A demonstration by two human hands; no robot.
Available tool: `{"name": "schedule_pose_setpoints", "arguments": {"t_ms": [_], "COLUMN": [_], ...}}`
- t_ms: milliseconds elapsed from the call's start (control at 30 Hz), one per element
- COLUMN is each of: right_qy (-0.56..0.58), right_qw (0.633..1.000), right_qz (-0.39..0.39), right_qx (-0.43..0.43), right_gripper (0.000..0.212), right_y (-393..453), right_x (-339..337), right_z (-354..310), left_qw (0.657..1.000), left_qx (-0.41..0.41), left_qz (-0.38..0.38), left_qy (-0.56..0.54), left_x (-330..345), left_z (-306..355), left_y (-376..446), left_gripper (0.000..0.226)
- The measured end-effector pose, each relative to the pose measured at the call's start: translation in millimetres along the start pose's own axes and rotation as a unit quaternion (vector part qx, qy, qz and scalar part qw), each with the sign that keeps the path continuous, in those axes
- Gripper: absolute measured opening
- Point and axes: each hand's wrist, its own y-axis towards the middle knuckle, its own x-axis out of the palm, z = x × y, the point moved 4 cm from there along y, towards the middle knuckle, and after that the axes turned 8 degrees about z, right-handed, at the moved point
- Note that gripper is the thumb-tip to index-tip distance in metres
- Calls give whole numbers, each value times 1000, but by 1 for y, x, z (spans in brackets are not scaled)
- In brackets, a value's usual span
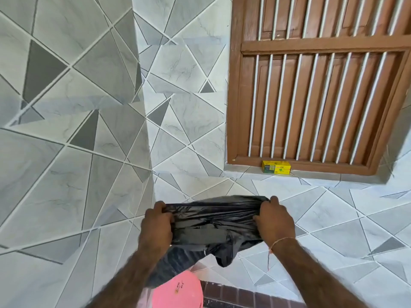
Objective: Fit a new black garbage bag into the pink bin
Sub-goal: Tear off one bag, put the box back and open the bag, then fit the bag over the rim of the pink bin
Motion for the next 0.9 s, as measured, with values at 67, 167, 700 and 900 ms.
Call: {"name": "schedule_pose_setpoints", "arguments": {"t_ms": [67,167,700,900], "right_qy": [-61,-118,82,-51], "right_qw": [997,990,976,974], "right_qz": [8,5,198,-219], "right_qx": [-38,-77,-46,1], "right_gripper": [27,34,42,39], "right_y": [-2,-5,64,-19], "right_x": [7,18,-75,95], "right_z": [4,13,-9,58], "left_qw": [992,992,984,958], "left_qx": [39,-60,104,119], "left_qz": [67,45,111,-149], "left_qy": [97,98,96,216], "left_x": [-15,-22,-67,32], "left_z": [6,-3,57,-45], "left_y": [-6,-9,39,-48], "left_gripper": [18,22,42,34]}}
